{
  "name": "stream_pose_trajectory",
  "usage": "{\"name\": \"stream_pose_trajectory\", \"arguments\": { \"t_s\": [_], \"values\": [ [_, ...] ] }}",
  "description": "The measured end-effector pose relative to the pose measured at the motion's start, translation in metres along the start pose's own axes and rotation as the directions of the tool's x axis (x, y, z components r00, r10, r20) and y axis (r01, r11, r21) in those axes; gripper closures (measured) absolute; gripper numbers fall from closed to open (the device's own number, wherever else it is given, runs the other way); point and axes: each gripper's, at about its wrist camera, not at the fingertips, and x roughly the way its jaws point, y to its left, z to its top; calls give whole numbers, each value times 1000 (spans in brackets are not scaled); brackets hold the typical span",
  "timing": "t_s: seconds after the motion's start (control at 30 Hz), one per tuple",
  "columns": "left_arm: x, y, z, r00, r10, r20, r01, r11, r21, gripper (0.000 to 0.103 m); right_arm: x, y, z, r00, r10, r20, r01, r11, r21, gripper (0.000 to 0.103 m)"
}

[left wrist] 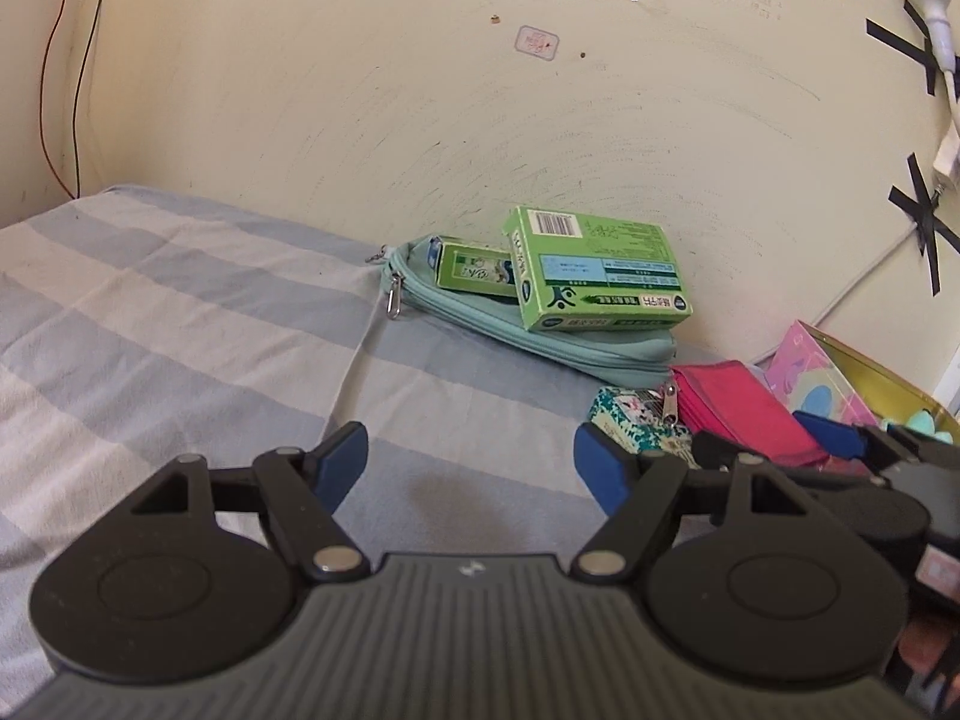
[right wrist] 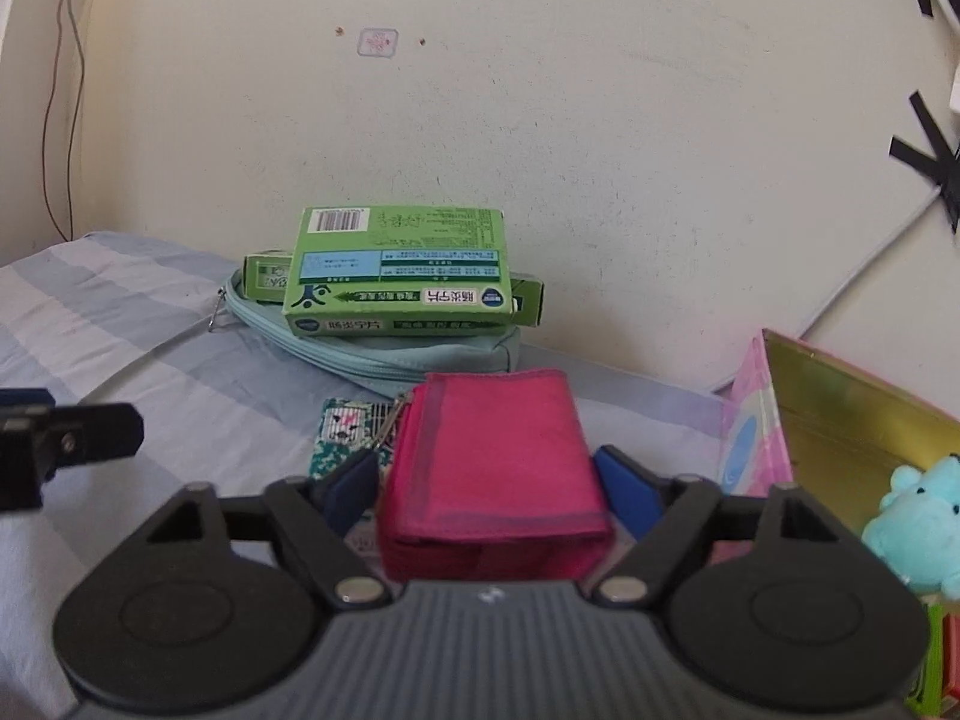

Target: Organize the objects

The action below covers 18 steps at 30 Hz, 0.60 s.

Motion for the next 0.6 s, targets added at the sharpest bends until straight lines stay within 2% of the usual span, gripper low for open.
{"name": "stream_pose_trajectory", "arguments": {
  "t_s": [0.2,0.3,0.37,0.43,0.5,0.57,0.6],
  "values": [
    [0,1,0,1000,-8,5,8,1000,-5,26,-34,6,-11,997,67,46,-65,997,-31,32],
    [-3,1,0,999,-29,18,29,1000,-6,26,-61,13,-27,991,127,44,-120,984,-128,32],
    [-8,-2,-1,996,-76,38,76,997,1,25,-82,14,-39,982,184,38,-173,965,-197,31],
    [-11,-8,-2,980,-196,35,196,981,8,24,-106,14,-53,969,245,19,-231,937,-263,31],
    [-15,-20,-5,953,-302,13,302,952,47,24,-129,8,-67,949,315,-3,-302,907,-294,30],
    [-19,-32,-9,930,-367,-3,365,926,95,24,-147,-2,-80,931,364,2,-350,897,-270,28],
    [-19,-36,-11,919,-395,-14,394,913,106,24,-151,-9,-86,933,360,15,-347,909,-232,25]
  ]
}}
